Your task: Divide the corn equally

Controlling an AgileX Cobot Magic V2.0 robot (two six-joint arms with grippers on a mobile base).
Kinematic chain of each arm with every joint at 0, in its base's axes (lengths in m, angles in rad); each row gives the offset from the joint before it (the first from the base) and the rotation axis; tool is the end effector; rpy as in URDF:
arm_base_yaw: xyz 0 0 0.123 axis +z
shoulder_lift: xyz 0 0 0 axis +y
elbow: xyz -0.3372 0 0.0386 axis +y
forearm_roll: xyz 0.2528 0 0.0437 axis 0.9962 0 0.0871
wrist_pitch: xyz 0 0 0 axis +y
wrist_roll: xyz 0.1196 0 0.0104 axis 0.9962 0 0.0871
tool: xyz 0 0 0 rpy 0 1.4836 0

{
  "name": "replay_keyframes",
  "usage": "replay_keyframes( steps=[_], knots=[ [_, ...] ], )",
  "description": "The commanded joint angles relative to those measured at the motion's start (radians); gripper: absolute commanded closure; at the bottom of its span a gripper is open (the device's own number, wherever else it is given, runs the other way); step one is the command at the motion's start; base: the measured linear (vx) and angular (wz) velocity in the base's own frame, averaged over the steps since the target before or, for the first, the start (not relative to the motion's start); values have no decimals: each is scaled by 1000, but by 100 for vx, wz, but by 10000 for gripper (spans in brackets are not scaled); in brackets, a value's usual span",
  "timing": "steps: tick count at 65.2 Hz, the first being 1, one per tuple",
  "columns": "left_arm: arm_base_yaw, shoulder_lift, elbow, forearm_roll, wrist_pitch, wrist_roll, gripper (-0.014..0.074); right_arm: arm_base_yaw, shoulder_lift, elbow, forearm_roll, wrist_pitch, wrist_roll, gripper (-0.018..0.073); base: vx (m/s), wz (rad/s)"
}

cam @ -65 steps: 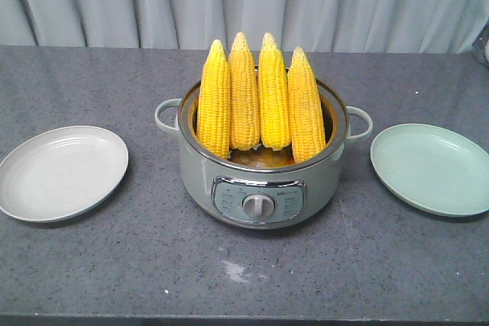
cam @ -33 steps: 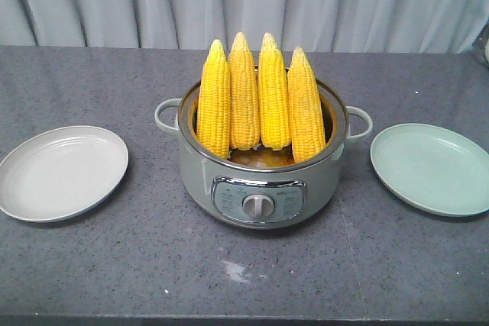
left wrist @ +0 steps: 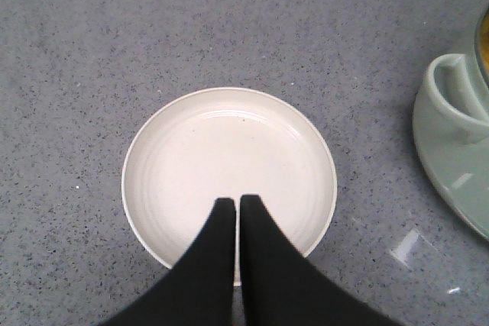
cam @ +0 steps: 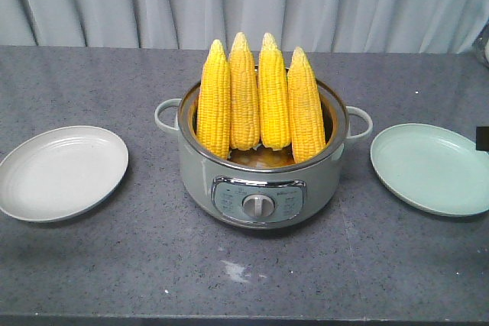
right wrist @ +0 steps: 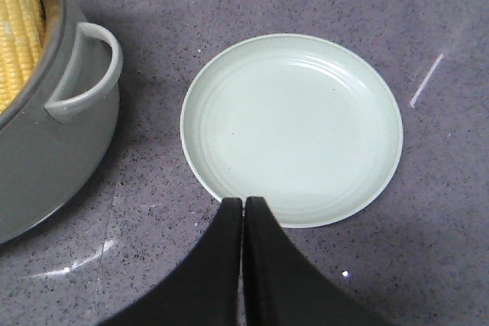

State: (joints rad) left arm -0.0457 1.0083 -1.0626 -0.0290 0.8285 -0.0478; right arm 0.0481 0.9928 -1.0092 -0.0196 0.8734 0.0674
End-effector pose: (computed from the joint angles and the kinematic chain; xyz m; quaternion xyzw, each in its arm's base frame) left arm 0.1953 -0.0115 0.4100 -0.0052 0.9038 -0.0338 0.4265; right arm 0.1862 0.0072 0.3908 0.0060 0.9208 0.0131 0.3897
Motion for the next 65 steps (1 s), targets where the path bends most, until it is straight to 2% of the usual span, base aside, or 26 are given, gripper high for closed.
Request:
replay_keyframes(
  steps=[1,20,26,32,41,51,59,65],
  knots=[
    [4,7,-34,-11,-51,-6,603,-6,14,-36,2,-45,-11,570,0,0],
    [4,10,-34,-11,-49,-6,600,-6,24,-36,3,-36,-12,545,0,0],
    [4,10,-34,-11,-49,-6,587,-6,24,-36,3,-29,-12,489,0,0],
    [4,10,-34,-11,-48,-6,546,-6,24,-36,3,-21,-12,393,0,0],
    [4,10,-34,-11,-45,-6,398,-6,24,-36,3,-13,-12,210,0,0],
    [4,10,-34,-10,-44,-6,130,-6,24,-36,3,-11,-12,29,0,0],
    [4,10,-34,-10,-48,-7,-58,-6,24,-36,12,-8,-9,-29,0,0],
    [4,10,-34,-10,-46,-7,-133,-6,24,-36,38,-8,-10,-28,0,0]
  ],
)
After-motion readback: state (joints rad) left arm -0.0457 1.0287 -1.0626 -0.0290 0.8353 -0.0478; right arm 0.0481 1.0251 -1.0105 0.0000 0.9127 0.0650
